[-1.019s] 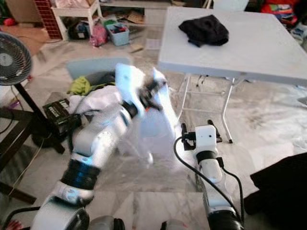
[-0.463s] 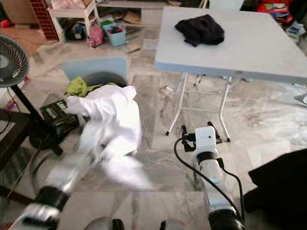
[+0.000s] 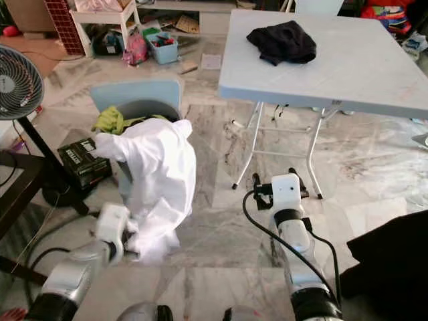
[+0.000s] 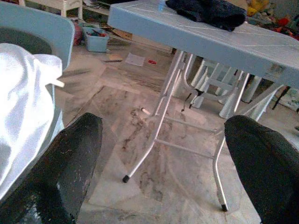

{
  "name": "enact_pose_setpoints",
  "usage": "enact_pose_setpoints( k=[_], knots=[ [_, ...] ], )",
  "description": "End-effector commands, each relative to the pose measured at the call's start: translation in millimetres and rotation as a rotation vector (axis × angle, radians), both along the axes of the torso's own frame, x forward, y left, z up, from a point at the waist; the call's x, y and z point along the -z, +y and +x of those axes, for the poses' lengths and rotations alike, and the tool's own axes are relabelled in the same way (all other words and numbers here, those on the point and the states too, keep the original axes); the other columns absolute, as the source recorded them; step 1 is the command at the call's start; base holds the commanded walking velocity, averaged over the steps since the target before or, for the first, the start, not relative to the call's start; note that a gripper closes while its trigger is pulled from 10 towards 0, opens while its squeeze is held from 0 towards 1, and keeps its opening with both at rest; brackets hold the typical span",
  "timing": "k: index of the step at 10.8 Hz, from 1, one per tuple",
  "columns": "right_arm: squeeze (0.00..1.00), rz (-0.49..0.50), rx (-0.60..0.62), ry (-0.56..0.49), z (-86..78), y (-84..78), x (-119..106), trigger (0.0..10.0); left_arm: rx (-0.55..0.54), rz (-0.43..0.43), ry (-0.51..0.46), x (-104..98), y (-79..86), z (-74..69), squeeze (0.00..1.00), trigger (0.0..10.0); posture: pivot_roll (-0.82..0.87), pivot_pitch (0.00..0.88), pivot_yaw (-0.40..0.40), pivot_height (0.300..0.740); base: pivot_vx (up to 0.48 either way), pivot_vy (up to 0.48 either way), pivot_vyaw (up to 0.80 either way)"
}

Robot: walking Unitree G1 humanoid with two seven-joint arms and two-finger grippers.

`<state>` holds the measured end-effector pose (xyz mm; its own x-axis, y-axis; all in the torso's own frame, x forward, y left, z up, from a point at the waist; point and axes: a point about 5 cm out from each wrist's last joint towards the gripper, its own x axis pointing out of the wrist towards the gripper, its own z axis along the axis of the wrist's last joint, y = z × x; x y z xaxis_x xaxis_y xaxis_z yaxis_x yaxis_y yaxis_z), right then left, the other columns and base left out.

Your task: Hang hanger

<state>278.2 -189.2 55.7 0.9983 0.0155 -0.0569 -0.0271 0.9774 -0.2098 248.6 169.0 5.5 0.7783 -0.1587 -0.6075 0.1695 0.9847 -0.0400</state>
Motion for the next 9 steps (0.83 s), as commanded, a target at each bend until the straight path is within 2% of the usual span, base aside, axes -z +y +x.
enact_pose_setpoints(
  k=[1,3,7,9],
  knots=[
    [0.0,0.002,-0.011,-0.002,0.7,1.6,0,10.0,-0.009,-0.052,-0.131,-19,-2.1,8.5,0.0,10.0,0.0,0.0,-0.026,0.74,0.0,0.0,0.0],
    [0.0,0.017,-0.012,-0.007,2.3,2.6,-1,10.0,-0.005,-0.081,-0.228,-29,-9.1,9.5,0.0,10.0,0.0,0.0,-0.031,0.74,0.0,0.0,0.0],
    [0.0,0.017,0.003,0.003,1.3,-1.0,1,10.0,0.014,-0.111,-0.32,-48,-14.8,26.0,0.0,10.0,-0.01,0.0,-0.025,0.74,0.0,0.0,-0.8],
    [0.0,0.02,0.008,0.002,-0.2,-0.8,2,10.0,0.038,-0.123,-0.335,-51,-20.8,27.1,0.0,10.0,-0.02,0.0,-0.015,0.74,0.0,0.0,-0.8]
  ],
)
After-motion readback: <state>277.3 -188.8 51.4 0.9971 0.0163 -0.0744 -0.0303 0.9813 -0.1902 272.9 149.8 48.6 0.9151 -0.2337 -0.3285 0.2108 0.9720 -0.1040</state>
